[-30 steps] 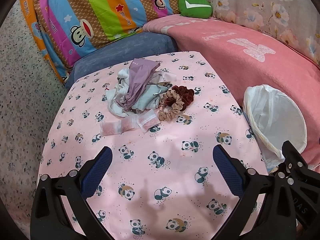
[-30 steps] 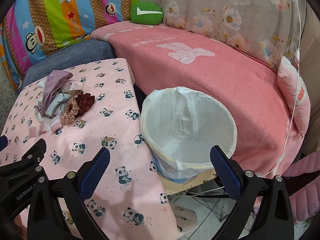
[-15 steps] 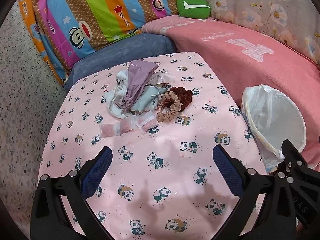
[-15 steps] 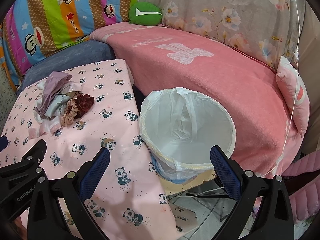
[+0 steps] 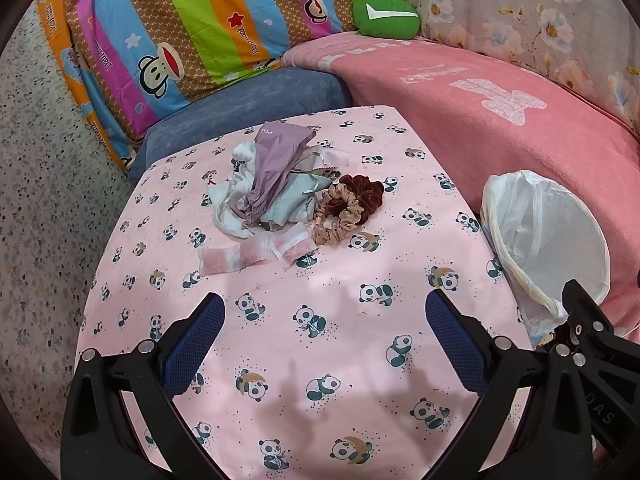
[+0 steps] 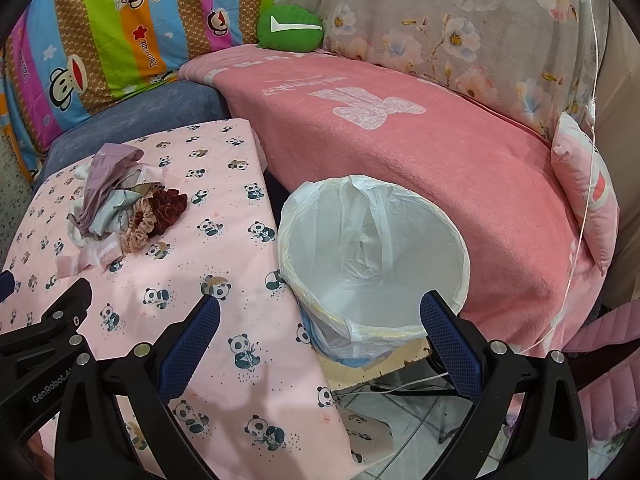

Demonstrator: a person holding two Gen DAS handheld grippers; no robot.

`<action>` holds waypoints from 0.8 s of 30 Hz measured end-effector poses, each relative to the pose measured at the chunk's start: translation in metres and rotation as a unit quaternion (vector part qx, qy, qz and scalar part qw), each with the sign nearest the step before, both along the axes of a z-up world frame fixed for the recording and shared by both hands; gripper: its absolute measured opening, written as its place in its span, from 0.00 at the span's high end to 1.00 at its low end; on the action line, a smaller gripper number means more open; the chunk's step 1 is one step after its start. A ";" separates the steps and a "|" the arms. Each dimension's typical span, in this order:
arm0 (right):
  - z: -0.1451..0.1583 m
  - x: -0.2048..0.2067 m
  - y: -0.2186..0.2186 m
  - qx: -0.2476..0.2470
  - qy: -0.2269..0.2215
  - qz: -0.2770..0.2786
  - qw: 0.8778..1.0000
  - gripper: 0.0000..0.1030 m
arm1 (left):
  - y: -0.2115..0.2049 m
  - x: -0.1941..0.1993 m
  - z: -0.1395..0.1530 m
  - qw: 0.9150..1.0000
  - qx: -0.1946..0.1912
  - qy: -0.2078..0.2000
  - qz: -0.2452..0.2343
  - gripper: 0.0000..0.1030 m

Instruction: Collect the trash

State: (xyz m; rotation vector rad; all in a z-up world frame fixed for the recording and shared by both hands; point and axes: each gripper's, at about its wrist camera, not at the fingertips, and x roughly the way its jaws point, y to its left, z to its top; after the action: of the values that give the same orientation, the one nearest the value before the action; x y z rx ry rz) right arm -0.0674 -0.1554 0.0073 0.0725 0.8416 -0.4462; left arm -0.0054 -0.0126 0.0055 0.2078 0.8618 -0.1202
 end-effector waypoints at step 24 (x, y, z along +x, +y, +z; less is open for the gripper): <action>0.000 -0.002 0.000 -0.001 -0.001 -0.002 1.000 0.05 | -0.004 -0.001 -0.001 1.000 -0.007 -0.001 -0.005 0.07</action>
State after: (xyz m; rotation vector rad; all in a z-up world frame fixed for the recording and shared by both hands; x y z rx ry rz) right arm -0.0695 -0.1558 0.0076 0.0733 0.8382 -0.4511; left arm -0.0060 -0.0171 0.0047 0.2002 0.8576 -0.1356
